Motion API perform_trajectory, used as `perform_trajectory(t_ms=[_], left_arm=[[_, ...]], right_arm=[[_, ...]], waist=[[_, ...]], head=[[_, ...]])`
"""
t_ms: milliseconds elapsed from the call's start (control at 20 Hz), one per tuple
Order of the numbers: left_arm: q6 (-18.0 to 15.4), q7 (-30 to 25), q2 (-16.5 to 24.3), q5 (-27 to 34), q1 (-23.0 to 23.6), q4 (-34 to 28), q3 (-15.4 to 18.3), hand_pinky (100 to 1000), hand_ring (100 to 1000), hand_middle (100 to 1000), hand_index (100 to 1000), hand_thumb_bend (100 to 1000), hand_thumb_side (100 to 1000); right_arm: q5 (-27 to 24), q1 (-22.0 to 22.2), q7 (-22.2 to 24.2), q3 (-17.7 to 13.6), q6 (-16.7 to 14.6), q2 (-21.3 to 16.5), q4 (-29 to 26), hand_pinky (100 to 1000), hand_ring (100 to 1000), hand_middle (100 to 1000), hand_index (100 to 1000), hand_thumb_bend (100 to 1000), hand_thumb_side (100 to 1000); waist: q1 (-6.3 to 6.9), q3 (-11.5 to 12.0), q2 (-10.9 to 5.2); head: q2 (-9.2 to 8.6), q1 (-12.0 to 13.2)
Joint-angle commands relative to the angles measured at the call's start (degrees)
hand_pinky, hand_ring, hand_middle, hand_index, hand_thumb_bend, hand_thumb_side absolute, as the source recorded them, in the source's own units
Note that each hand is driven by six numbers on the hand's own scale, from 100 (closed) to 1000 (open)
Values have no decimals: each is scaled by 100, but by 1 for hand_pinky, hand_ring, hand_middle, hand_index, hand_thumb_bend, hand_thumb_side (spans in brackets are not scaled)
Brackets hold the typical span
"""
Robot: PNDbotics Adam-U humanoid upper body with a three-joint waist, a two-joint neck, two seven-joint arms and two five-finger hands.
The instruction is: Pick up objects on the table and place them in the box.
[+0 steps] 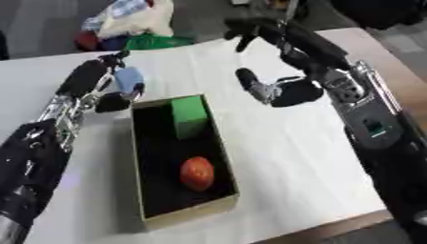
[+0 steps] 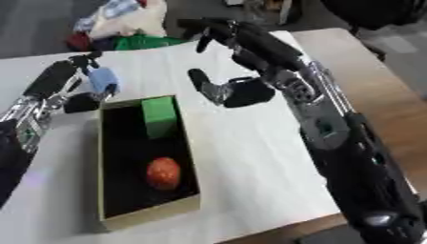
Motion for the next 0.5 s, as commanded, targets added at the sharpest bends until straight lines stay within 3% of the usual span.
perform_trajectory(t_ms=[50,500], left_arm=[[-61,-39,74,-2,-88,-25,-35,714,627,669,1000,224,626],[169,-43,80,-84,-86,-35,-17,657,517,513,977,132,539]], right_arm=[[-32,-103,-23,-59,11,-118,-80,807,680,788,1000,100,704],[-21,-84,-25,-62,13,-113,-77,807,681,789,1000,100,698]], waist=[[-15,-16,-117],[-21,-15,-166]], head=[[-29,-28],[10,-31]])
